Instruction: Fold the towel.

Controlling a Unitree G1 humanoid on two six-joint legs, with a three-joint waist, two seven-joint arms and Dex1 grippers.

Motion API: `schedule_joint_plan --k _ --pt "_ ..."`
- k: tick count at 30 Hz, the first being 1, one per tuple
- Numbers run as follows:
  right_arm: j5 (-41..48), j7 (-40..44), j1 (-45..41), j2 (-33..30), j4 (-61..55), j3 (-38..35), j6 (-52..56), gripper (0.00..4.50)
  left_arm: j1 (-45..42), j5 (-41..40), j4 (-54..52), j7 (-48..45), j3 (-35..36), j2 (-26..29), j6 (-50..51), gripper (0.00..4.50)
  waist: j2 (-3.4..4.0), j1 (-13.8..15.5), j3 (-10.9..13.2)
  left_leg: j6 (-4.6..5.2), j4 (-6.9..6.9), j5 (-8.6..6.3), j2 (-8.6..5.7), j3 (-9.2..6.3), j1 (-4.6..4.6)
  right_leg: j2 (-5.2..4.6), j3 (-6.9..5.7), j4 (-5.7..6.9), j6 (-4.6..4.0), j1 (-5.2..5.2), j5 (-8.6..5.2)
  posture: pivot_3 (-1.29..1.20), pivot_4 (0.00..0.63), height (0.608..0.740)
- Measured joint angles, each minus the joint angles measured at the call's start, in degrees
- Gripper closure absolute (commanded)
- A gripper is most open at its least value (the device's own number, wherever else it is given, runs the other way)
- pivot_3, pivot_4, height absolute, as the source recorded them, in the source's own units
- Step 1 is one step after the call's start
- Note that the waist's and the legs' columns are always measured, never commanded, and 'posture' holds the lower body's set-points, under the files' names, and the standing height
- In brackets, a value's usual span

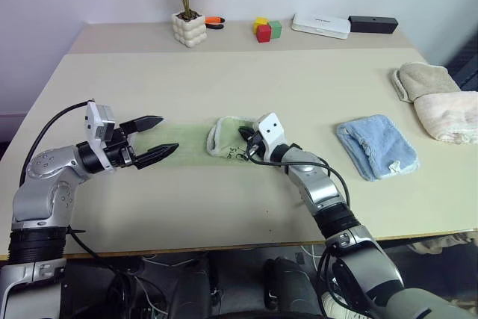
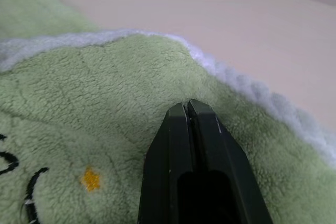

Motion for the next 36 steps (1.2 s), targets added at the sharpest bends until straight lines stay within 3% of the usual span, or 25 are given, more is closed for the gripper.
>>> schedule_joint_plan --k 7,8,11,15,20,23,28,32,36 --pt "6.2 7.9 0.9 -1.7 -7.7 -1.9 3.6 0.24 2.8 -3.7 -2.3 7.3 2.6 -1.7 7.4 0.00 0.02 0.0 0.0 0.03 0.00 -0.02 0.02 -0.15 -0.01 0.00 0.00 0.01 0.00 -0.01 0.00 0.00 0.150 0.735" --pt "7.0 9.2 0.9 -2.3 -9.7 -2.2 4.2 0.05 3.4 -4.4 -2.4 8.4 3.6 -1.7 8.8 0.00 0.02 0.0 0.0 0.08 -0.01 -0.05 0.02 -0.19 0.00 0.00 0.00 0.01 0.00 -0.02 0.00 0.00 0.150 0.735" --pt "9.9 12.8 0.8 -3.8 -14.9 -2.9 6.8 0.05 4.7 -10.0 -4.0 14.6 8.3 -2.1 16.4 0.00 0.01 0.0 0.0 0.16 -0.01 -0.09 0.03 -0.23 -0.01 0.00 0.00 0.01 0.00 -0.01 0.00 0.00 0.150 0.735" --pt "13.0 16.2 0.8 -6.5 -20.4 -3.5 10.6 0.05 8.2 -23.2 -10.5 29.8 16.9 -4.5 30.9 0.00 0.00 0.0 0.0 0.23 0.00 -0.13 0.02 -0.29 0.00 -0.05 0.01 0.00 0.02 0.04 0.00 0.00 0.150 0.735" --pt "17.0 22.9 2.3 -15.3 -27.9 -4.1 16.5 0.05 17.7 -38.5 -19.9 46.2 21.0 -11.3 39.7 0.00 -0.05 0.4 0.0 0.26 0.04 -0.15 0.01 -0.33 0.01 -0.11 0.00 -0.02 0.00 0.08 0.00 0.00 0.150 0.735" --pt "18.3 26.4 3.7 -21.0 -31.1 -5.6 18.2 0.05 20.7 -47.1 -22.7 57.1 22.6 -16.2 38.7 0.00 -0.06 0.5 0.0 0.27 0.05 -0.16 0.00 -0.36 0.06 -0.11 0.00 -0.02 -0.03 0.12 0.00 0.00 0.150 0.735" --pt "18.6 26.7 3.5 -22.0 -32.1 -6.0 18.7 0.05 23.6 -54.3 -27.4 70.0 21.8 -21.8 33.7 0.00 -0.08 0.4 0.0 0.26 0.02 -0.16 0.00 -0.34 0.07 -0.07 0.00 -0.06 -0.20 0.11 -0.08 0.00 0.150 0.735" --pt "17.9 25.1 3.3 -20.7 -32.1 -5.6 18.4 0.05 25.2 -55.3 -27.5 78.7 19.6 -26.4 28.9 0.00 -0.12 0.6 0.0 0.26 0.05 -0.16 -0.04 -0.34 0.06 -0.08 -0.01 -0.07 -0.21 0.13 -0.08 0.00 0.150 0.735" --pt "17.3 24.8 3.3 -20.7 -32.1 -5.3 18.1 0.05 23.0 -55.0 -25.0 84.4 19.9 -26.8 23.6 0.00 -0.14 0.7 0.0 0.27 0.07 -0.17 -0.05 -0.34 0.06 -0.08 -0.01 -0.10 -0.23 0.16 -0.09 0.00 0.150 0.735"
